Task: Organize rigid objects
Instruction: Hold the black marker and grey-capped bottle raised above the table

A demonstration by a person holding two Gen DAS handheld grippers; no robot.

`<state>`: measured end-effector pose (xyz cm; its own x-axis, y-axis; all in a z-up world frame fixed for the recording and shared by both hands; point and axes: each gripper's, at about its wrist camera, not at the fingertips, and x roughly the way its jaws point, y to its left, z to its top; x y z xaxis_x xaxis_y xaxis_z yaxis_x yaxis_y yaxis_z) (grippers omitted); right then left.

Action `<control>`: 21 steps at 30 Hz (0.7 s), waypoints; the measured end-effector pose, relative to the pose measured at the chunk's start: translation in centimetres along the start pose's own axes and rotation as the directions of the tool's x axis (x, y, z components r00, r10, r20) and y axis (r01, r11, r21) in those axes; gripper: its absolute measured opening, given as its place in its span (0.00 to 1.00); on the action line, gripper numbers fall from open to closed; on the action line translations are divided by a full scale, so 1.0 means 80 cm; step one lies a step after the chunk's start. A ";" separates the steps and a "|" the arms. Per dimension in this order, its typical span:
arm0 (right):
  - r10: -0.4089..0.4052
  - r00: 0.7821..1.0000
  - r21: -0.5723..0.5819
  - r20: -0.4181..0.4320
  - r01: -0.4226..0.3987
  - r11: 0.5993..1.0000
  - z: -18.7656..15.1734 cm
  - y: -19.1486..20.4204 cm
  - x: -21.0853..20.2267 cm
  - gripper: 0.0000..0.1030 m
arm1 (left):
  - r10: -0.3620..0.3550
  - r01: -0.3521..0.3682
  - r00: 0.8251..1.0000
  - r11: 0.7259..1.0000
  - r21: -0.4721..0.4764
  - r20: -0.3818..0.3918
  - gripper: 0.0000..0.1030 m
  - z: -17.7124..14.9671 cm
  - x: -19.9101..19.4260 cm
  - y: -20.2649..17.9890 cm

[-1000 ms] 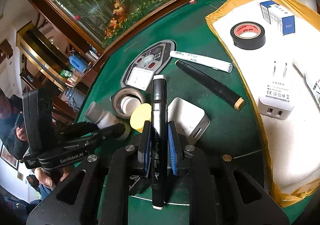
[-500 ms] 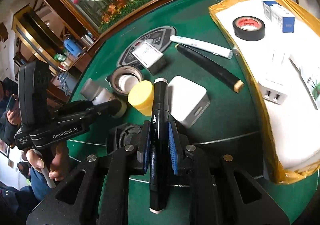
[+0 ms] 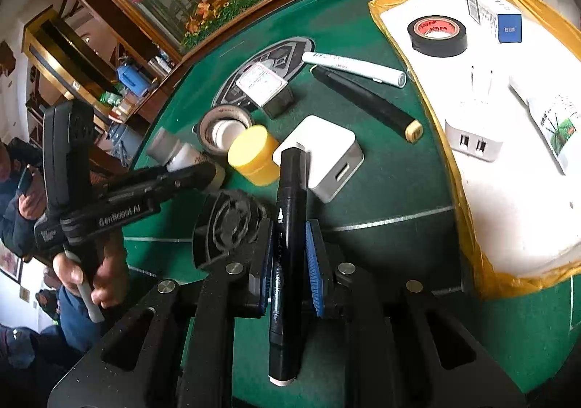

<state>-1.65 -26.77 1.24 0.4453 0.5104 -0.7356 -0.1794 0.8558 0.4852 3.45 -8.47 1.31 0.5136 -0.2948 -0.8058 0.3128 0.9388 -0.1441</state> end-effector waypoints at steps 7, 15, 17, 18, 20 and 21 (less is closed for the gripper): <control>-0.081 0.996 -0.103 -0.048 0.075 0.992 -0.009 0.013 0.003 0.18 | 0.000 0.000 1.000 1.000 0.000 0.001 0.33 0.000 0.000 0.000; -0.133 0.991 -0.180 0.031 0.136 0.974 -0.013 0.027 -0.010 0.16 | -0.021 0.021 0.999 1.000 -0.004 0.024 0.33 -0.001 -0.007 0.002; -0.127 0.990 -0.172 0.063 0.136 0.976 -0.011 0.025 -0.020 0.16 | -0.033 0.034 0.999 0.999 -0.006 0.039 0.33 0.000 -0.011 0.002; -0.123 0.989 -0.163 0.080 0.135 0.977 -0.011 0.023 -0.025 0.16 | -0.037 0.037 0.998 0.999 -0.005 0.043 0.33 -0.001 -0.013 0.001; -0.108 0.990 -0.151 0.095 0.122 0.981 -0.010 0.019 -0.030 0.16 | -0.038 0.038 0.998 0.999 0.003 0.050 0.33 -0.001 -0.015 -0.002; -0.109 0.990 -0.149 0.093 0.122 0.981 -0.010 0.020 -0.030 0.16 | -0.035 0.035 0.998 0.999 0.003 0.051 0.33 -0.001 -0.015 -0.003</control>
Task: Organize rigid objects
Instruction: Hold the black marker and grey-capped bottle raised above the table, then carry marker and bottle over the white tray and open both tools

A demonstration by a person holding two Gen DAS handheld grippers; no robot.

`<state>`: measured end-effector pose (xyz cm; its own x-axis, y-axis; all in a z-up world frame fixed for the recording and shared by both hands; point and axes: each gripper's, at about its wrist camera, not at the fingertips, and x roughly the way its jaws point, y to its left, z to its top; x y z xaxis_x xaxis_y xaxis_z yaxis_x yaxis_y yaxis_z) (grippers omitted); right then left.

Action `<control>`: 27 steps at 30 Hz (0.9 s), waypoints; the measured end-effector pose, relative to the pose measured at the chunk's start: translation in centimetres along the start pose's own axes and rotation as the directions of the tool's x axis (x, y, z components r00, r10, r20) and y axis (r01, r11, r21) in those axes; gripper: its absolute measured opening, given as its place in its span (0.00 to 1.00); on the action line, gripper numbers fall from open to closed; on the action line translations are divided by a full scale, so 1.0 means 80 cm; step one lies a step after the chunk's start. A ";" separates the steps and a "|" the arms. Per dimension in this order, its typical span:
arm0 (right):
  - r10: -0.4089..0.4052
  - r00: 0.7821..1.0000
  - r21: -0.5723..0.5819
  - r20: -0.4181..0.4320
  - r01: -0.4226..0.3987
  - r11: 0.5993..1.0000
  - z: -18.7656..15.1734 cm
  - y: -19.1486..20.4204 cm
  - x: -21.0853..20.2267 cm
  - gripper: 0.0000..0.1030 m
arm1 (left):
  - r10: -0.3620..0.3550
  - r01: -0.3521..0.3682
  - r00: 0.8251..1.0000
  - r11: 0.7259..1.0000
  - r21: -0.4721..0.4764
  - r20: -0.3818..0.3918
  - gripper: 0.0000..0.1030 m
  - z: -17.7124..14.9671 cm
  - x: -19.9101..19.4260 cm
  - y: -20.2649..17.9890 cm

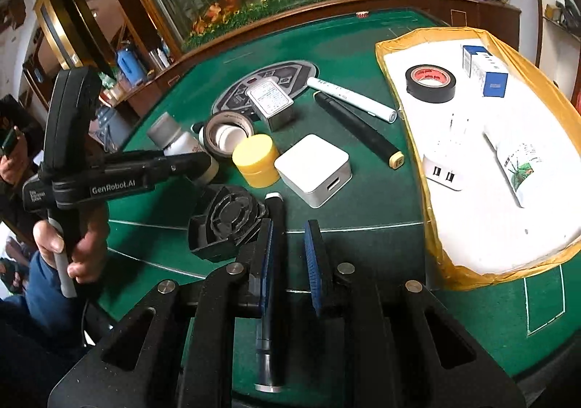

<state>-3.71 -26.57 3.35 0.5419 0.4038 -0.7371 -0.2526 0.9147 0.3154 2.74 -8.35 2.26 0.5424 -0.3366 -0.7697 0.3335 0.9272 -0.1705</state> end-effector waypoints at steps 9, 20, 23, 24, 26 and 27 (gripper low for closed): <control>-0.030 0.989 -0.094 -0.142 0.017 0.995 -0.012 0.028 0.016 0.18 | 0.003 -0.003 1.000 1.000 -0.031 0.003 0.33 0.000 -0.002 0.008; -0.142 0.978 -0.180 -0.150 0.115 0.977 -0.016 0.042 0.032 0.15 | -0.010 0.011 0.999 0.999 -0.036 0.035 0.33 0.000 -0.014 0.007; -0.097 0.987 -0.113 -0.127 0.083 0.990 -0.015 0.026 0.016 0.14 | -0.013 0.014 0.999 0.999 -0.038 0.041 0.33 0.000 -0.015 0.006; -0.092 0.989 -0.104 -0.118 0.080 0.991 -0.014 0.024 0.012 0.14 | -0.014 0.015 0.999 0.999 -0.038 0.040 0.33 0.000 -0.016 0.005; -0.077 0.993 -0.087 -0.093 0.069 0.994 -0.013 0.018 0.001 0.14 | -0.013 0.014 0.999 0.999 -0.029 0.042 0.33 0.000 -0.017 0.000; -0.073 0.993 -0.082 -0.090 0.065 0.995 -0.012 0.017 -0.001 0.14 | -0.015 0.016 0.999 0.999 -0.028 0.043 0.33 0.000 -0.018 -0.001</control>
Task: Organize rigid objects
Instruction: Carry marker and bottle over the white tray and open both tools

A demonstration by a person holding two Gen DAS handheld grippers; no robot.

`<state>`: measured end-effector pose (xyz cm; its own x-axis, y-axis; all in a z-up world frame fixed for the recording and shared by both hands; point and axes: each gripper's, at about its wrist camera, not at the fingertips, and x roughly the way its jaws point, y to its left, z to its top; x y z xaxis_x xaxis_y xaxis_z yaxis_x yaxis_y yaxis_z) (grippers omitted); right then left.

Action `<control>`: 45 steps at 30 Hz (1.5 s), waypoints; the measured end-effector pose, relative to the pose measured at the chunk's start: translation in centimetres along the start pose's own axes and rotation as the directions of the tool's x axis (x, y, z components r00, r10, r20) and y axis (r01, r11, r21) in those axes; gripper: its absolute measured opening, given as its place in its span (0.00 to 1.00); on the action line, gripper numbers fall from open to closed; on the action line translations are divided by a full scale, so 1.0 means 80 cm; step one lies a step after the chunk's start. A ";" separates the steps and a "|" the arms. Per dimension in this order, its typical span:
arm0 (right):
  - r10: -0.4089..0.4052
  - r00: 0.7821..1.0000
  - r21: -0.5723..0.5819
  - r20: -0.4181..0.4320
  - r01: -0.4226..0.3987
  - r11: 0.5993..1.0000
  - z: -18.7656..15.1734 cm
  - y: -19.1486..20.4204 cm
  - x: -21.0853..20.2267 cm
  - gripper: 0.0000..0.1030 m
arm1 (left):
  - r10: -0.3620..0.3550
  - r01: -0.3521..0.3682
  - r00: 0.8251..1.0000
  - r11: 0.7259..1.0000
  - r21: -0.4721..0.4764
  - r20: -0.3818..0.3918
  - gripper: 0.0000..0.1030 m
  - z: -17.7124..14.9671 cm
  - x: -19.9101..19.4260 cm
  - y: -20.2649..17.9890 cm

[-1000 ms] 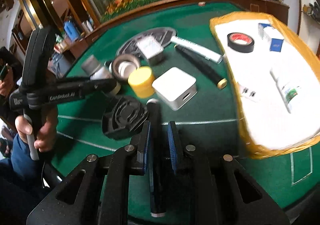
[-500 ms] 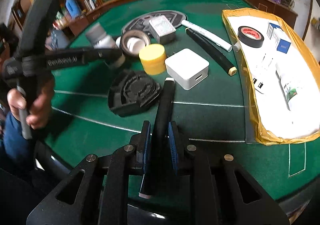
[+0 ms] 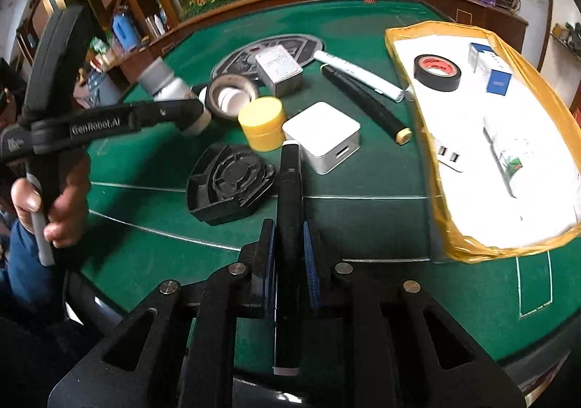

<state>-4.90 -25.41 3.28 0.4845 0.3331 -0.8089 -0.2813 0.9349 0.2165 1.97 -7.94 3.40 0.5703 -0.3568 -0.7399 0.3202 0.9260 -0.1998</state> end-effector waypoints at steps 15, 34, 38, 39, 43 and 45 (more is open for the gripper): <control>0.021 0.989 0.087 0.146 -0.034 0.996 0.005 -0.036 -0.054 0.14 | -0.129 0.128 0.992 0.989 0.079 0.002 0.33 0.024 -0.006 -0.079; -0.190 0.958 0.220 0.213 0.142 0.965 0.046 -0.191 -0.098 0.14 | -0.367 0.396 0.888 0.917 0.054 -0.279 0.33 0.068 0.112 -0.245; -0.197 0.963 0.219 0.186 0.154 0.963 0.055 -0.214 -0.080 0.14 | -0.378 0.403 0.856 0.915 -0.005 -0.353 0.34 0.067 0.142 -0.248; -0.197 0.964 0.220 0.181 0.155 0.963 0.057 -0.219 -0.076 0.14 | -0.375 0.399 0.851 0.917 -0.012 -0.367 0.34 0.066 0.148 -0.248; -0.186 0.969 0.217 0.165 0.148 0.965 0.057 -0.228 -0.066 0.14 | -0.353 0.372 0.849 0.928 -0.028 -0.393 0.34 0.065 0.164 -0.247; -0.185 0.970 0.210 0.156 0.150 0.966 0.058 -0.229 -0.063 0.14 | -0.341 0.364 0.856 0.931 -0.016 -0.389 0.34 0.069 0.164 -0.249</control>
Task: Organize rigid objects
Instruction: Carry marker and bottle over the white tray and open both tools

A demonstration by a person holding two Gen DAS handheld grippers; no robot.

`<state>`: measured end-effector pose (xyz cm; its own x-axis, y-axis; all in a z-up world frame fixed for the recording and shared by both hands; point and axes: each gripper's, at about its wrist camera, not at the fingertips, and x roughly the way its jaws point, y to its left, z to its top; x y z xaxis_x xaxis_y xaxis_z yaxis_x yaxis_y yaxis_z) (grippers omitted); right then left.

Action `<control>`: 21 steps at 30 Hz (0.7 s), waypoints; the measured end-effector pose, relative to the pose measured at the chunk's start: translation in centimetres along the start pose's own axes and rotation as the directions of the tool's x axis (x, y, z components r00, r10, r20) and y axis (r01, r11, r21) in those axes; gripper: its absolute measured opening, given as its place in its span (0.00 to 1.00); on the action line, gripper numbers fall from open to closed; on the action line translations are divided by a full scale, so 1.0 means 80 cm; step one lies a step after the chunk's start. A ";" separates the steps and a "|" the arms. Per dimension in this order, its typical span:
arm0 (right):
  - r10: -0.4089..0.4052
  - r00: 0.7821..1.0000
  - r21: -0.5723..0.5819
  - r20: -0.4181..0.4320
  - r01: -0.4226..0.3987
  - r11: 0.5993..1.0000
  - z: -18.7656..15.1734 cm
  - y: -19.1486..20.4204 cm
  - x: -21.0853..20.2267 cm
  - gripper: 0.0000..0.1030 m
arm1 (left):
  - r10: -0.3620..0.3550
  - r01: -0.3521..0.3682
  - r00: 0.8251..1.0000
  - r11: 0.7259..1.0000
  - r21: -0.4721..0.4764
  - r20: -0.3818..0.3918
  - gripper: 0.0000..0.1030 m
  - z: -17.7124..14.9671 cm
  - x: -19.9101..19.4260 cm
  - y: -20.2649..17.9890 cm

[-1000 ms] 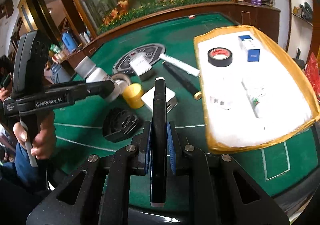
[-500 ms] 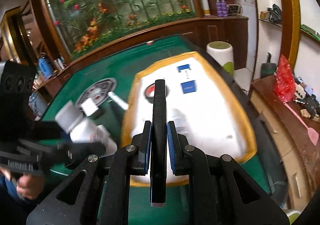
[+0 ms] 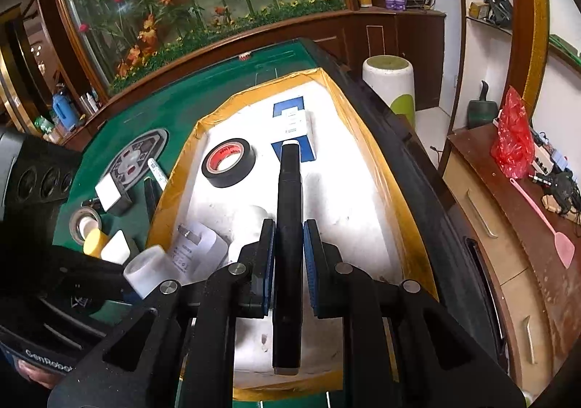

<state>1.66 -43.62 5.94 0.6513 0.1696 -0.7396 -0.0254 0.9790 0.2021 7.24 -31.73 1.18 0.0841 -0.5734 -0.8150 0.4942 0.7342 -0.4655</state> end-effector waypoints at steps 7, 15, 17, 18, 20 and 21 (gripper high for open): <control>-0.045 0.999 -0.034 -0.023 0.044 0.998 0.002 0.003 0.009 0.14 | 0.081 -0.082 0.996 0.995 0.053 0.028 0.34 0.000 0.005 -0.017; -0.063 0.996 -0.020 -0.060 0.062 0.998 0.000 -0.001 0.021 0.14 | 0.181 -0.192 0.979 0.971 0.139 0.091 0.39 -0.008 0.001 -0.033; -0.075 0.995 -0.013 -0.072 0.074 0.997 -0.001 -0.001 0.024 0.14 | 0.206 -0.224 0.972 0.961 0.165 0.115 0.48 -0.013 -0.003 -0.040; -0.078 0.994 -0.008 -0.077 0.077 0.997 -0.003 -0.002 0.025 0.14 | 0.210 -0.229 0.970 0.958 0.171 0.122 0.54 -0.014 -0.005 -0.041; -0.080 0.994 0.004 -0.080 0.081 0.997 -0.004 -0.003 0.026 0.14 | 0.209 -0.233 0.967 0.956 0.178 0.144 0.57 -0.019 -0.012 -0.042; -0.087 0.993 0.007 -0.080 0.087 0.996 -0.005 -0.003 0.026 0.14 | 0.211 -0.236 0.966 0.955 0.179 0.147 0.58 -0.021 -0.015 -0.042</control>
<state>2.74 -43.46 4.06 0.5883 0.0926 -0.8033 0.0369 0.9893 0.1410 4.02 -32.90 3.14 0.3132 -0.4526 -0.8349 0.6069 0.7716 -0.1906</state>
